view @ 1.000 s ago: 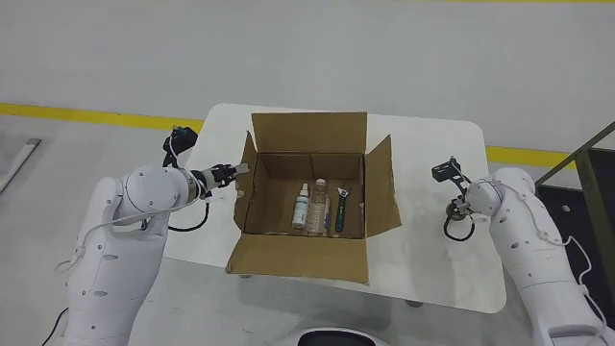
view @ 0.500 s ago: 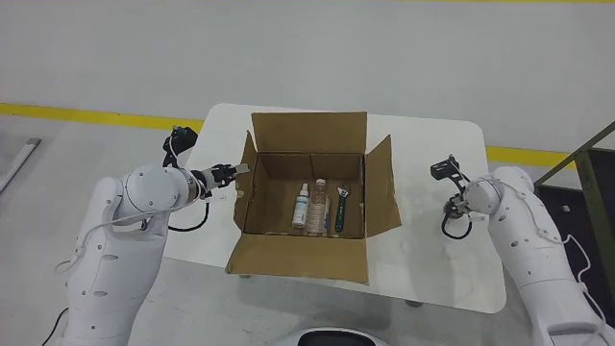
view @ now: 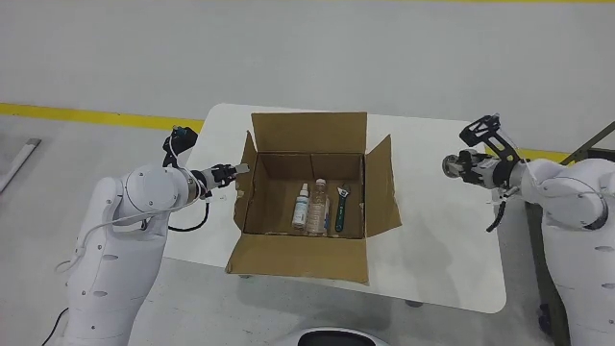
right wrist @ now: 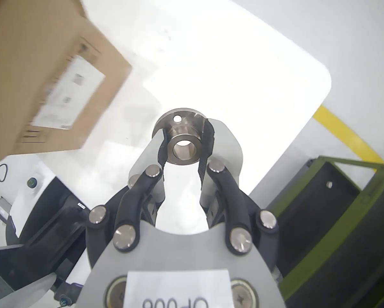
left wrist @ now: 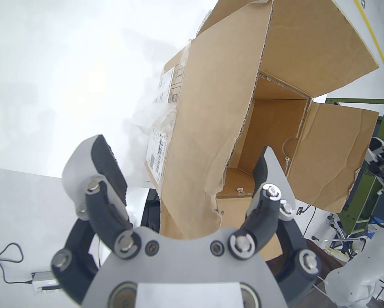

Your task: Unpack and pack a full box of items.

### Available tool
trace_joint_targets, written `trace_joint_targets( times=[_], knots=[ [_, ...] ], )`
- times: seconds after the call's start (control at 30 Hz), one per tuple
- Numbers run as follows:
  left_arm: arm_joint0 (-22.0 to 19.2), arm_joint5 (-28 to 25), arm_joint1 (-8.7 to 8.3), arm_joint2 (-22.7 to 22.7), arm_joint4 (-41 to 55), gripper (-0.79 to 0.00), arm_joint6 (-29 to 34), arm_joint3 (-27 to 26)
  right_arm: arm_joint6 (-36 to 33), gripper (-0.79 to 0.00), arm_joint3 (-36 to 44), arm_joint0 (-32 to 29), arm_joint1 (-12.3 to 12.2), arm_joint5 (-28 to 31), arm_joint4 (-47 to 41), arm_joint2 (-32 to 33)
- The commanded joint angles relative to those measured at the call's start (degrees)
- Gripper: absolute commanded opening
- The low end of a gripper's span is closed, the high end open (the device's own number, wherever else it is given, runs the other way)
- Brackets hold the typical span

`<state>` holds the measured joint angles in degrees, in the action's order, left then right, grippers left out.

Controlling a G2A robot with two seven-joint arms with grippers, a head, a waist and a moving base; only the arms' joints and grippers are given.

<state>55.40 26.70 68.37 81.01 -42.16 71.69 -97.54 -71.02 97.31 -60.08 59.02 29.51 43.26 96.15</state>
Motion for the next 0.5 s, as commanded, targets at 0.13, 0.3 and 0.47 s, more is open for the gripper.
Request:
trace_joint_targets(
  times=[0.13, 0.3, 0.47],
  knots=[
    [0.0, 0.0, 0.0, 0.0, 0.0, 0.0, 0.0, 0.0, -1.28, -0.785, 8.78, -2.6, -0.81, 2.46, -9.68, -1.93],
    [0.0, 0.0, 0.0, 0.0, 0.0, 0.0, 0.0, 0.0, -1.69, -0.785, 8.57, -1.47, -1.21, 2.05, -10.28, -5.15],
    [0.0, 0.0, 0.0, 0.0, 0.0, 0.0, 0.0, 0.0, -1.69, -0.785, 8.57, -1.47, -1.21, 2.05, -10.28, -5.15]
  ],
)
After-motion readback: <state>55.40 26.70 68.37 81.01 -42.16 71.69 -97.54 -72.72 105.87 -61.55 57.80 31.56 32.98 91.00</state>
